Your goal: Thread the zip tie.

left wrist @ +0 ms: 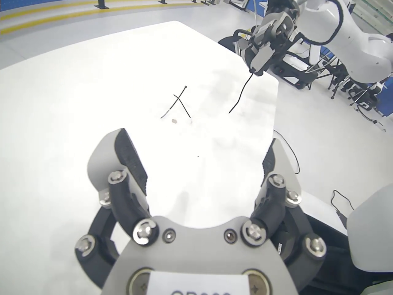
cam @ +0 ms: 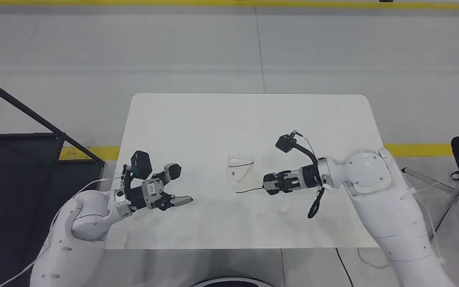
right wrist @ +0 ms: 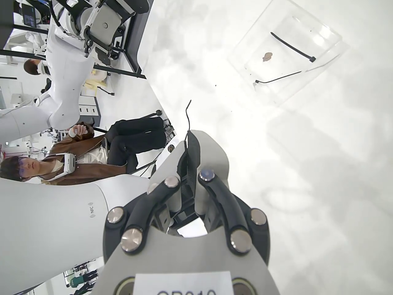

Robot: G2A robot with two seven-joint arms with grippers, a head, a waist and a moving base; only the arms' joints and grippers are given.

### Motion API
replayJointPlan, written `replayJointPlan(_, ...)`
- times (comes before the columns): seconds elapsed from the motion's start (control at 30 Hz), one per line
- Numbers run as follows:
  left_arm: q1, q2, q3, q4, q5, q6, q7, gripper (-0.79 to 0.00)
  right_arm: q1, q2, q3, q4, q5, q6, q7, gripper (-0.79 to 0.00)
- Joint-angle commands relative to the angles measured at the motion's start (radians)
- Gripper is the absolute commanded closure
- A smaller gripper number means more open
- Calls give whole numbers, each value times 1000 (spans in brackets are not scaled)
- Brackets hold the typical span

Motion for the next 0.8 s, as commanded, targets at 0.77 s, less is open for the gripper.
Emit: replayJointPlan(0.77,-303,63,339,157,-427,-7,-300,-785,409,-89,-382,101,44,23,122,0)
